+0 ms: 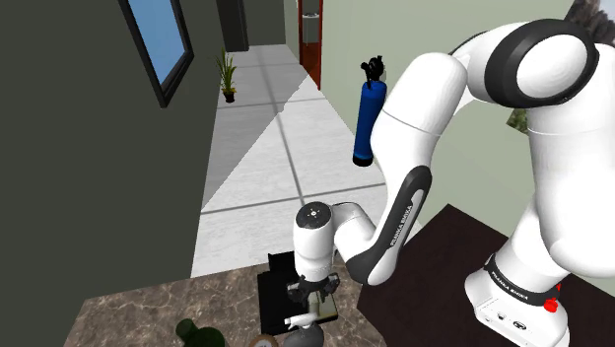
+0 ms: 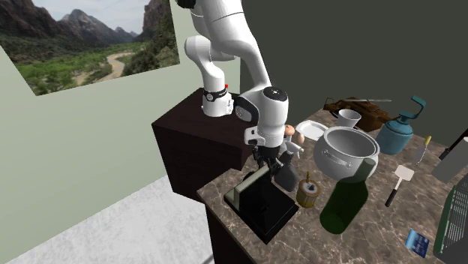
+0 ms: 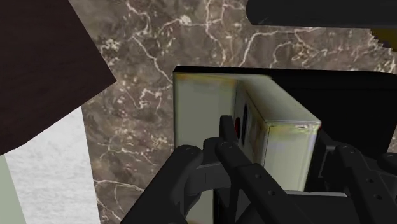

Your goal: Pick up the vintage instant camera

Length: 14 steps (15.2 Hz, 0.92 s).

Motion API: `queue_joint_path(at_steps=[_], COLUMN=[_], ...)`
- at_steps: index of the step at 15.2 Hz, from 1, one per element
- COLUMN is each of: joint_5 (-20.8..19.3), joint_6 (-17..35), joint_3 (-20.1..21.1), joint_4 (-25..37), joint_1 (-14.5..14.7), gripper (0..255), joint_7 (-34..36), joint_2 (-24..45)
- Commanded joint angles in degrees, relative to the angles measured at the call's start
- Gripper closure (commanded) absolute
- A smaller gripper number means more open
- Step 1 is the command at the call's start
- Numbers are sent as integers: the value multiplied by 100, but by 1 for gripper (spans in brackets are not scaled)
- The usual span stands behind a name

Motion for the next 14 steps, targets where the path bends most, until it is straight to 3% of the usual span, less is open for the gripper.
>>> queue_joint_path(at_steps=[1,6,14], joint_5=[-4,2,618], joint_6=[-1,-14,-443], joint_3=[-9,-5,638], joint_4=[-6,12,-184], joint_1=[-3,3,-505], gripper=[255,255,255], joint_7=[-1,1,-436], joint_2=[7,14,-615])
